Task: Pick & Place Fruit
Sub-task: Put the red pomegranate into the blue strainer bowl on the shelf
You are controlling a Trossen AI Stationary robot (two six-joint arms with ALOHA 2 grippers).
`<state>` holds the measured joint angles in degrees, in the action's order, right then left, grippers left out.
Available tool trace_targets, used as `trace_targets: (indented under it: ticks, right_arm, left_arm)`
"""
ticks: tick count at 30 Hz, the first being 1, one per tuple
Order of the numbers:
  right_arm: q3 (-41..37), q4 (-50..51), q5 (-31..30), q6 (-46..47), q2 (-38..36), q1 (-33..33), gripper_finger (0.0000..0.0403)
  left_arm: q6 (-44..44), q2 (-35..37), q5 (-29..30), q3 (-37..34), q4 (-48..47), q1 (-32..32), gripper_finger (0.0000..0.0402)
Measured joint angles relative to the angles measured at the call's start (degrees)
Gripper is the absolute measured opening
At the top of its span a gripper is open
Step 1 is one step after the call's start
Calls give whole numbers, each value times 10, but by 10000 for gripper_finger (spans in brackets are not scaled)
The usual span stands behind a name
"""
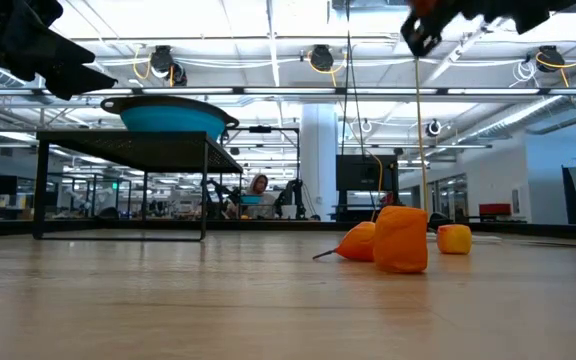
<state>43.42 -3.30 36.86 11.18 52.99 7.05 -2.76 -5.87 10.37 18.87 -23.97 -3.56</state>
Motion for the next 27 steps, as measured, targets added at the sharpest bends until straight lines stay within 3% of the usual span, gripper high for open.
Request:
trace_targets:
  ticks: [6, 13, 21, 27]
  right_arm:
    - [-15, -133, 54, 2, 2, -44, 175]
    - [-51, -277, 51, 0, 2, -85, 176]
    - [-72, -291, 48, 11, 5, -87, 176]
    - [-93, -277, 52, -81, 7, -89, 179]
  left_arm:
    - [0, 0, 0, 0, 0, 0, 337]
    - [0, 0, 0, 0, 0, 0, 337]
    - [0, 0, 0, 0, 0, 0, 337]
    - [0, 0, 0, 0, 0, 0, 337]
